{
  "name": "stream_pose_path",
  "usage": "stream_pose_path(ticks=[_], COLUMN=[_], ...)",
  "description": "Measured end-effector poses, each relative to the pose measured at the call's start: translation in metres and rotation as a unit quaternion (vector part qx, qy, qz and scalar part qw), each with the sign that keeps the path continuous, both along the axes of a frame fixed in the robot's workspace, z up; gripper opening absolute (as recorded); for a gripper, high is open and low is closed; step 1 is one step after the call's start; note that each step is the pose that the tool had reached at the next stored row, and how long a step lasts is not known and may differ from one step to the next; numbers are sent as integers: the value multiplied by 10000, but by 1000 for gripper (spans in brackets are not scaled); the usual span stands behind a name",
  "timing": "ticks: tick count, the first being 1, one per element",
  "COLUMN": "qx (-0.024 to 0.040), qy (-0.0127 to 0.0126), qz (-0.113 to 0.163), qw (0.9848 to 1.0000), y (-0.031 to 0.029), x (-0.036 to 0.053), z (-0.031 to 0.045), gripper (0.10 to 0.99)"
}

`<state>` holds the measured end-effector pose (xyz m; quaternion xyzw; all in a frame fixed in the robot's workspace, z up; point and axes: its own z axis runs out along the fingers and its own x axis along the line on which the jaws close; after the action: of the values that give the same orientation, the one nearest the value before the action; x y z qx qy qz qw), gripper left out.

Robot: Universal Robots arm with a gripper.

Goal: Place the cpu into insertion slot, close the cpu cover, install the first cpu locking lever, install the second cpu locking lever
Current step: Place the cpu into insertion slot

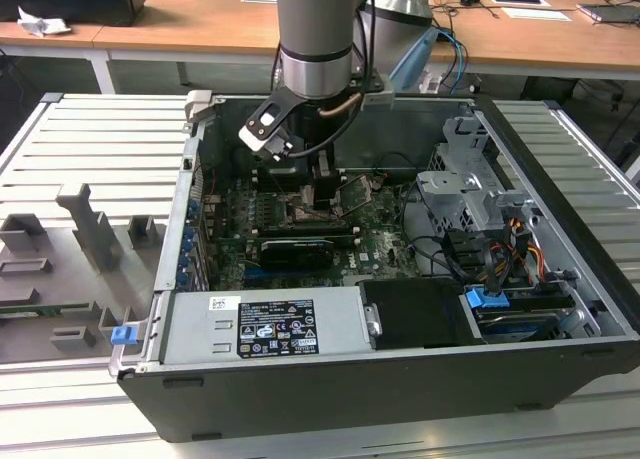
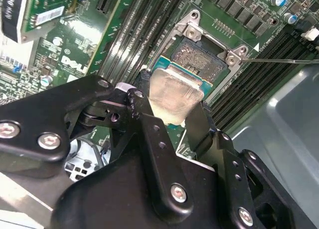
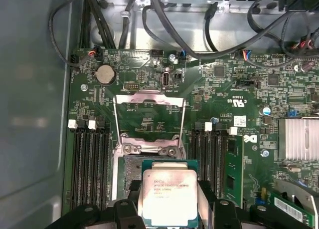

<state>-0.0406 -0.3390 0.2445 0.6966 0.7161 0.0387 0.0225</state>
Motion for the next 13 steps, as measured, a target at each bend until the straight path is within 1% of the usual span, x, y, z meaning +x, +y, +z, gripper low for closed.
stream_pose_path(ticks=[3,13], qx=[1,0], qy=[-1,0], qz=[-3,-10], qw=[10000,10000], y=[28,74], x=[-9,-76], z=[-30,-146], gripper=[525,525])
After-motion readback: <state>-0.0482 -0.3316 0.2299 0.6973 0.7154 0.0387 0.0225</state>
